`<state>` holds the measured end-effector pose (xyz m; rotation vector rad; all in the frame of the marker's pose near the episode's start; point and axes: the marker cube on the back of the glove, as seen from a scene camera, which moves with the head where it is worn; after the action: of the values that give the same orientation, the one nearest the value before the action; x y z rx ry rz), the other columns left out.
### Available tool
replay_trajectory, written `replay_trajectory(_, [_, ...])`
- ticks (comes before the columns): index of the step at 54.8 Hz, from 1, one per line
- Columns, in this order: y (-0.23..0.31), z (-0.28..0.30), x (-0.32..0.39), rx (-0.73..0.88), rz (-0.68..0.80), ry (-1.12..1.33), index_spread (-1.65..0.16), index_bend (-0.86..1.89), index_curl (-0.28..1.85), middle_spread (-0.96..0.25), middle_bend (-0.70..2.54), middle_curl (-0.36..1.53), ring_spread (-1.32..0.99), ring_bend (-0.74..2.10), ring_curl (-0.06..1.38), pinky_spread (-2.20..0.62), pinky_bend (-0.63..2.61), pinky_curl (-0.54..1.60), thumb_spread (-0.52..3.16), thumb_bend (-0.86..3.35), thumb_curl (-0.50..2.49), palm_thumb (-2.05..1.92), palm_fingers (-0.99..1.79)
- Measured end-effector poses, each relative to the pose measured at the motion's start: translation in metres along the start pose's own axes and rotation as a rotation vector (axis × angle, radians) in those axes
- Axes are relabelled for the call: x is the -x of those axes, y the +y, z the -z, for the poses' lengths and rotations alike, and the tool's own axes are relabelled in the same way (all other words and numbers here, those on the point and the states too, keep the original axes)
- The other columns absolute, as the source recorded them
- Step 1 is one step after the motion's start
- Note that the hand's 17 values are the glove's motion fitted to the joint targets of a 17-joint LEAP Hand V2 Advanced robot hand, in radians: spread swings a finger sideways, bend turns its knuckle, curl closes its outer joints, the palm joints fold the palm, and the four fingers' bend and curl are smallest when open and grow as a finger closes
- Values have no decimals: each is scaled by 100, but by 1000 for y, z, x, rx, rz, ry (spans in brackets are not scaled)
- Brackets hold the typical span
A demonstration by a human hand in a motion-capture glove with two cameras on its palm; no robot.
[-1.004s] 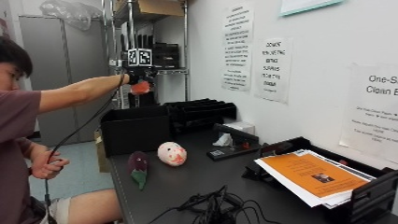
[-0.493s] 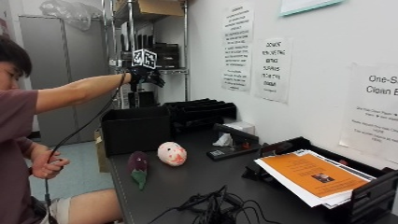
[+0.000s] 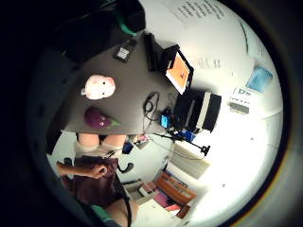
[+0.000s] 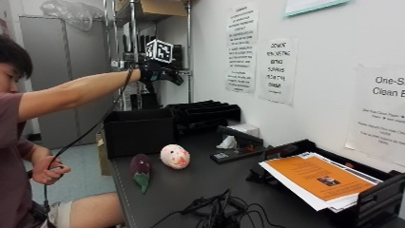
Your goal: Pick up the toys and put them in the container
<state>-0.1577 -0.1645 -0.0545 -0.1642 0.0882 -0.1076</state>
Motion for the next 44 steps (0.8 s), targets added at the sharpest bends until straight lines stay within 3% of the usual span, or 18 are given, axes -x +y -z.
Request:
replay_trajectory(12, [-22,-83,-36,73,39,-90,-13,4,15,4,16,34,-2,47,37,4,99,36,133,-1,42,6,-23])
replay_trajectory(30, [-78,-299,-23,250,109,-235,-20,10,15,2,9,30,2,36,34,5,106,37,132,-1,38,8,-28])
replay_trajectory(36, [-88,-330,-27,29,80,-338,-23,11,17,2,8,26,5,26,32,6,109,38,127,-2,37,8,-29])
replay_trajectory(44, [-95,-329,-26,-194,36,-454,-27,35,24,-7,28,29,-4,46,34,-1,93,31,132,11,44,33,41])
